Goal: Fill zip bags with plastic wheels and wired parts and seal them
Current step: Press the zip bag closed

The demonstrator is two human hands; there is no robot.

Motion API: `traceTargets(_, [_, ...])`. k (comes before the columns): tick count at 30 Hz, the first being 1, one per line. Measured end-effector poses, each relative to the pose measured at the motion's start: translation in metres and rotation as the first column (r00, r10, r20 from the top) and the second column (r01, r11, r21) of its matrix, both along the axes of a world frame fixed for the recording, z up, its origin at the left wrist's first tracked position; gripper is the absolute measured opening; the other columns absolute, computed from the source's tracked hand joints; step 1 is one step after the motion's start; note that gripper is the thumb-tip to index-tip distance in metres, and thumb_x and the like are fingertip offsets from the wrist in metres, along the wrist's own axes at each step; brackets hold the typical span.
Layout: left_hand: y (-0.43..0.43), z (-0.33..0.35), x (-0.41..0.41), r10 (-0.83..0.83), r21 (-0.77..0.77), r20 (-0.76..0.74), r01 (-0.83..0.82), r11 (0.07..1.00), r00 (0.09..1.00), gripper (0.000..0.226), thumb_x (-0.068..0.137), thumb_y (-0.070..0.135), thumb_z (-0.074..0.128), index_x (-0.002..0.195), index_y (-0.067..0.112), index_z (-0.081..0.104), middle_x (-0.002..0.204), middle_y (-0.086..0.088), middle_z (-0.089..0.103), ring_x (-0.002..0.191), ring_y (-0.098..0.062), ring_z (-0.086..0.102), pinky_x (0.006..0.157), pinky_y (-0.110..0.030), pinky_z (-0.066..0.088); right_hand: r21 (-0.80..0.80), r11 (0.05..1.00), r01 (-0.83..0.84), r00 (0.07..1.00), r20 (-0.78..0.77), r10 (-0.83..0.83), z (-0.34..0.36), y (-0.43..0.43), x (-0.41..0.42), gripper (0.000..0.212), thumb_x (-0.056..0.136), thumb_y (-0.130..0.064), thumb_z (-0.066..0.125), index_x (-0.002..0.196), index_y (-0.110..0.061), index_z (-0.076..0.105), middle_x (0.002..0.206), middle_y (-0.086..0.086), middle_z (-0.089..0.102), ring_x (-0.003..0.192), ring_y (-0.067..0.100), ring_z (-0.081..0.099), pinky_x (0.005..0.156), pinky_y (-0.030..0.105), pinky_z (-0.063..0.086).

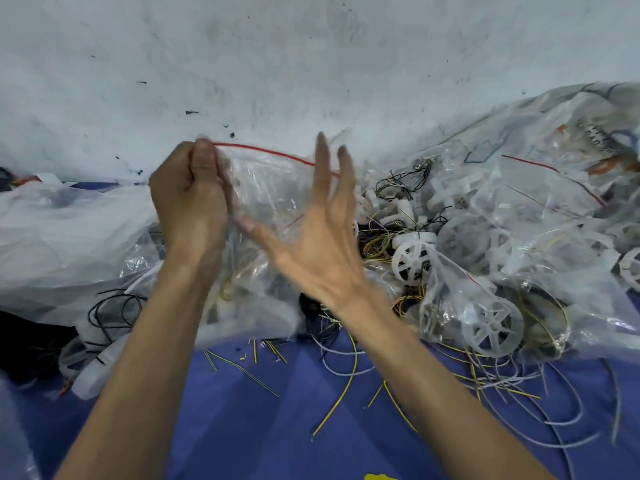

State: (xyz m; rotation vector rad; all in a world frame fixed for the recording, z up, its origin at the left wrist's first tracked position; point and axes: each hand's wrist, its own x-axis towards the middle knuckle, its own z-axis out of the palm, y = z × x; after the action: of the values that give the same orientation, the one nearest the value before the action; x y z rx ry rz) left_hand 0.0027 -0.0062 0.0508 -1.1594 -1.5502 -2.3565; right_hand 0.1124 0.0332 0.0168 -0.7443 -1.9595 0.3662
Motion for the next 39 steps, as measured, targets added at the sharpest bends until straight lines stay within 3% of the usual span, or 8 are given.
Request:
traceTargets(6, [-0.002,0.007,0.016,-0.078,0.058,0.120,0.071,0.996,0.990,0.045,0.100,0.028,0.040,0.057,0.019,0.048,0.039,0.009,0.048,0.033,-0.007,0.037,0.042,-0.020,0.030,-0.206,0.913,-0.352,0.934,-0.141,0.329,-0.024,-0.009,-0.005,0.091,0.080,-0.042,0.068,0.148,-0.029,0.010,0.131,-0.005,0.044,0.125,0.001,0.028,0.106,0.019,0.027])
traceTargets(10, [-0.007,0.015,0.025,-0.202,0.033,0.177,0.199,0.979,0.963,0.041,0.100,0.028,0.044,0.061,0.018,0.055,0.042,0.011,0.050,0.037,-0.004,0.039,0.043,-0.017,0.032,-0.068,0.962,-0.266,0.960,-0.108,0.258,-0.015,-0.009,0.008,0.065,0.089,-0.029,0.062,0.144,-0.017,0.030,0.121,0.010,0.056,0.103,0.015,0.053,0.095,0.031,0.043])
traceTargets(15, [-0.019,0.023,0.025,-0.373,-0.072,0.119,0.382,0.921,0.920,0.021,0.100,0.027,0.042,0.087,0.021,0.058,0.079,0.007,0.068,0.068,-0.010,0.068,0.062,-0.020,0.050,0.150,0.988,-0.034,0.985,-0.161,0.059,0.024,0.018,0.050,0.042,0.093,-0.017,0.053,0.134,-0.012,0.045,0.109,0.011,0.065,0.074,0.007,0.055,0.063,-0.005,0.034])
traceTargets(20, [-0.018,0.021,0.027,-0.401,-0.176,0.146,0.422,0.889,0.904,0.018,0.100,0.023,0.042,0.091,0.021,0.057,0.092,0.002,0.064,0.065,-0.008,0.064,0.062,-0.019,0.049,0.201,0.915,0.350,0.936,-0.108,-0.335,0.065,0.086,0.115,0.042,0.095,-0.028,0.047,0.136,-0.023,0.041,0.114,0.016,0.063,0.100,0.031,0.061,0.085,0.036,0.046])
traceTargets(25, [-0.012,0.014,0.027,-0.421,-0.231,0.139,0.443,0.866,0.896,0.018,0.099,0.020,0.042,0.091,0.018,0.059,0.089,0.002,0.064,0.060,-0.006,0.062,0.058,-0.016,0.048,0.108,0.619,0.778,0.597,0.180,-0.782,0.066,0.172,0.164,0.061,0.094,-0.032,0.046,0.147,-0.021,0.018,0.149,0.027,0.015,0.133,0.048,0.020,0.106,0.059,0.019])
traceTargets(28, [-0.006,0.009,0.026,-0.419,-0.274,0.166,0.450,0.850,0.893,0.018,0.099,0.020,0.044,0.090,0.020,0.059,0.090,0.003,0.066,0.060,-0.006,0.062,0.059,-0.017,0.048,0.226,0.534,0.815,0.411,0.423,-0.807,0.017,0.188,0.169,0.050,0.098,-0.037,0.032,0.141,-0.011,0.034,0.155,0.019,0.005,0.142,0.036,0.002,0.110,0.057,0.006])
traceTargets(32, [0.000,0.000,0.027,-0.433,-0.365,0.155,0.459,0.810,0.888,0.019,0.099,0.021,0.043,0.090,0.020,0.059,0.088,0.005,0.066,0.061,-0.006,0.063,0.063,-0.020,0.047,0.129,0.642,0.756,0.489,0.541,-0.684,0.009,0.185,0.172,0.063,0.096,-0.046,0.016,0.108,-0.002,0.060,0.112,0.025,0.057,0.107,0.039,0.051,0.097,0.045,0.040])
traceTargets(39, [0.002,-0.005,0.024,-0.461,-0.349,0.132,0.476,0.807,0.878,0.020,0.099,0.020,0.044,0.087,0.019,0.060,0.081,0.007,0.066,0.060,-0.007,0.063,0.057,-0.017,0.046,0.431,0.641,0.635,0.418,0.506,-0.754,-0.038,0.149,0.156,0.069,0.092,-0.053,0.034,0.141,-0.005,0.027,0.144,0.016,0.029,0.135,0.029,0.024,0.106,0.066,0.005])
